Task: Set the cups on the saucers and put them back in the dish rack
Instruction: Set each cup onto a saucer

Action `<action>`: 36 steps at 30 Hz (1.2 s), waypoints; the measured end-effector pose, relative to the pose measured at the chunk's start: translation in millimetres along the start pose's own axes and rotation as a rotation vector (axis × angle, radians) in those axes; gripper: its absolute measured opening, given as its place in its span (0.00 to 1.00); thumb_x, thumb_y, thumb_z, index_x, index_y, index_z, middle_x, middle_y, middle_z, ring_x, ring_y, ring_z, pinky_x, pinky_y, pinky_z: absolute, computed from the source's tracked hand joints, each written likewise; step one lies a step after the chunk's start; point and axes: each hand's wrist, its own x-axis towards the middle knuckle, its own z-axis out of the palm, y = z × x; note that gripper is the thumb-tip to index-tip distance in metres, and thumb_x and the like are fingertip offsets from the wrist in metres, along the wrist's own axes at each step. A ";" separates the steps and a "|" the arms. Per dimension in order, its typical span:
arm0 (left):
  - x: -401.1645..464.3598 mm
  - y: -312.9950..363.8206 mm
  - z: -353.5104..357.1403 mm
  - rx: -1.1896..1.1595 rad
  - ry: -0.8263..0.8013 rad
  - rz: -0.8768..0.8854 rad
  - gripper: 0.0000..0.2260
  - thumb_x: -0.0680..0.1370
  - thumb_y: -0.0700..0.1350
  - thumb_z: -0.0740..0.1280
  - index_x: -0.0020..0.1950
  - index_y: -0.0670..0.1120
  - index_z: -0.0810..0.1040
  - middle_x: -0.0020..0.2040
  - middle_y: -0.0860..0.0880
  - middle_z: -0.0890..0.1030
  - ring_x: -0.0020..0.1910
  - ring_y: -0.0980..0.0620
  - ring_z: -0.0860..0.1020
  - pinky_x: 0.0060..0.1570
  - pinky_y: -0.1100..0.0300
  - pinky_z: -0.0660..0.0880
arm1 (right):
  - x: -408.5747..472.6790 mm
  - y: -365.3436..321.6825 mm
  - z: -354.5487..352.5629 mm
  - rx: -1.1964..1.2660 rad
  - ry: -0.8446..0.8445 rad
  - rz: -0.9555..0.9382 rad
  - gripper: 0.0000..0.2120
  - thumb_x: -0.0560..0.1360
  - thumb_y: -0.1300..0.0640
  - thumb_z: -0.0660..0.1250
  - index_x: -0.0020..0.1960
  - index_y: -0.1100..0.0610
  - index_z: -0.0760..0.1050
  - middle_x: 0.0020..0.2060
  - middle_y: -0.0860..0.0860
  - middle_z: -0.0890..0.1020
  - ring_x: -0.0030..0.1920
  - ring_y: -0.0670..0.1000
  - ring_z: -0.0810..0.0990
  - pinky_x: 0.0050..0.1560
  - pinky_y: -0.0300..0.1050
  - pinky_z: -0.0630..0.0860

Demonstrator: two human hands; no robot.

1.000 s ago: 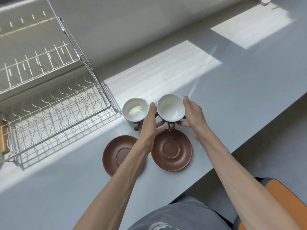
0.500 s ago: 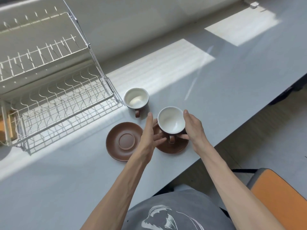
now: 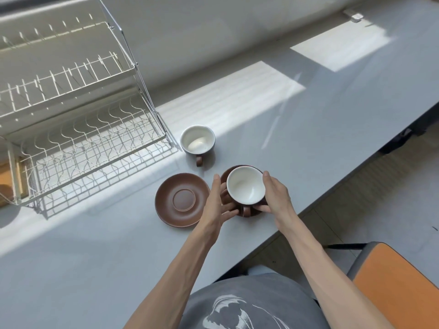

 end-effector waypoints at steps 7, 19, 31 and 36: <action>0.7 3.1 -1.4 0.068 0.001 0.000 0.23 0.80 0.66 0.53 0.65 0.53 0.74 0.52 0.58 0.79 0.60 0.44 0.79 0.66 0.45 0.73 | 0.9 1.2 -1.5 -0.005 0.005 0.001 0.22 0.81 0.39 0.56 0.66 0.52 0.75 0.61 0.51 0.77 0.61 0.56 0.76 0.51 0.56 0.83; 16.1 33.8 -39.4 0.536 -0.012 0.085 0.16 0.80 0.59 0.61 0.61 0.52 0.76 0.57 0.52 0.79 0.53 0.52 0.77 0.54 0.57 0.73 | 23.5 -27.1 0.4 -0.532 0.016 -0.227 0.22 0.81 0.41 0.55 0.68 0.51 0.72 0.66 0.51 0.78 0.66 0.54 0.74 0.66 0.51 0.70; 34.2 74.2 -86.0 1.630 0.419 0.338 0.23 0.81 0.59 0.54 0.71 0.50 0.69 0.65 0.45 0.76 0.62 0.42 0.75 0.54 0.50 0.71 | 47.5 -76.8 77.9 -0.970 0.003 -0.682 0.24 0.82 0.43 0.55 0.74 0.53 0.67 0.74 0.53 0.69 0.74 0.55 0.65 0.68 0.53 0.67; 60.1 79.2 -97.3 1.643 0.579 0.460 0.26 0.80 0.57 0.58 0.76 0.49 0.63 0.70 0.43 0.72 0.66 0.40 0.72 0.57 0.48 0.70 | 63.0 -80.0 108.9 -0.988 -0.033 -0.739 0.26 0.82 0.44 0.57 0.76 0.53 0.62 0.76 0.55 0.64 0.76 0.55 0.60 0.70 0.54 0.67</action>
